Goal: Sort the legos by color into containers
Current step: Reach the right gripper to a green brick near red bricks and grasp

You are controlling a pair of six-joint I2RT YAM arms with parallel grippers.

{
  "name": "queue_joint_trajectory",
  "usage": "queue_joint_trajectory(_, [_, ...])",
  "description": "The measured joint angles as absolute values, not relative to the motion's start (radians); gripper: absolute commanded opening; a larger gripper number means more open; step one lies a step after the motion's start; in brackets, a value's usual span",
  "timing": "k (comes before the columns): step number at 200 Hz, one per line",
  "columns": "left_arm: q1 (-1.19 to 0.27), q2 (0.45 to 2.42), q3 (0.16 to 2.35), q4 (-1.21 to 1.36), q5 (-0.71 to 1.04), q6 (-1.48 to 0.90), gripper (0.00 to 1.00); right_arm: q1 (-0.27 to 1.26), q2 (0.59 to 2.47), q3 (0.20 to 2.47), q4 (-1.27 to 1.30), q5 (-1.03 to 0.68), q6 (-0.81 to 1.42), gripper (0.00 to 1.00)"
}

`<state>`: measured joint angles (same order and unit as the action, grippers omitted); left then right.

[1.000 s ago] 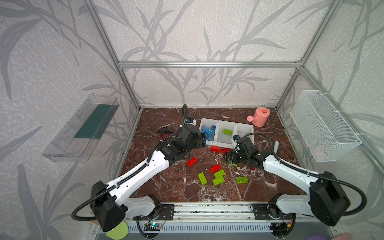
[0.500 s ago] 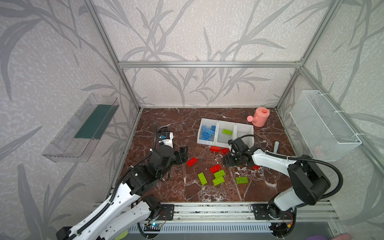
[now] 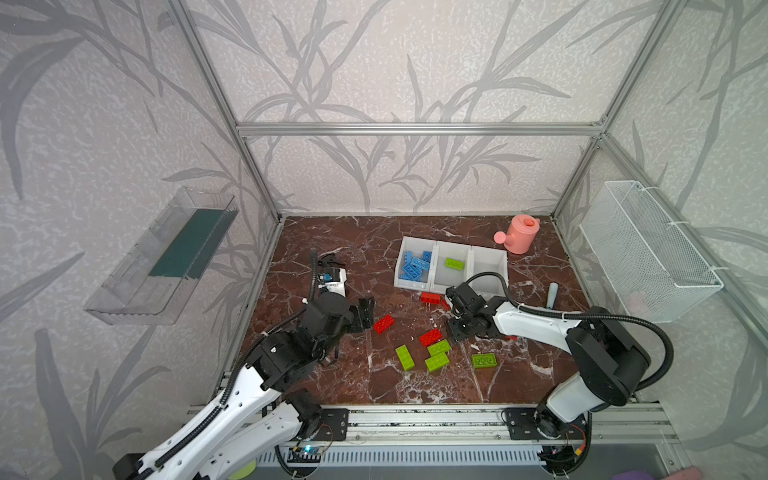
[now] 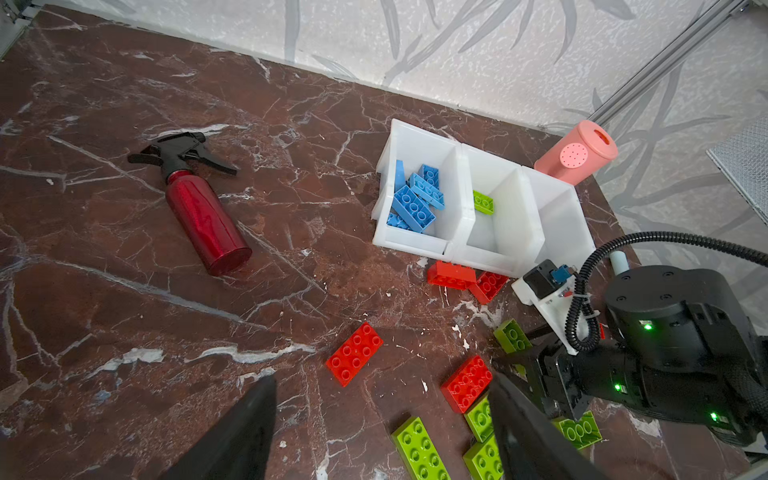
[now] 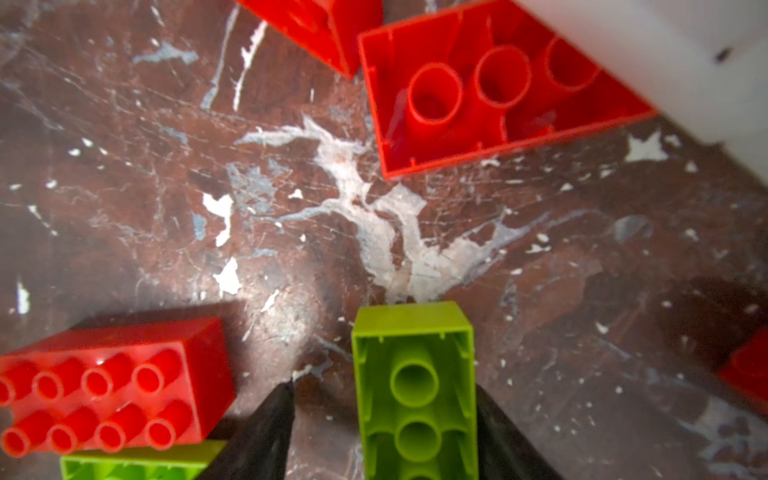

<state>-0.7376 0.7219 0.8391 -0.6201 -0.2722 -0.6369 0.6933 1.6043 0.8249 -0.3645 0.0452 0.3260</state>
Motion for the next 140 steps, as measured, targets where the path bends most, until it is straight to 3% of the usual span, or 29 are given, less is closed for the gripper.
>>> queue_joint_trajectory(23, [-0.738,0.704,0.824,-0.624,-0.286,-0.647,0.8,0.7,1.616,0.837,-0.374,0.07,0.327,0.5])
queue_joint_trajectory(48, [-0.738,0.676,0.806,-0.63,-0.295,-0.654,0.8,0.714,1.617,0.838,-0.382,0.091,0.327,0.31])
queue_joint_trajectory(140, [-0.736,0.675,0.805,-0.687,-0.332,-0.658,0.81,0.728,1.556,0.865,-0.448,0.102,0.336,0.27])
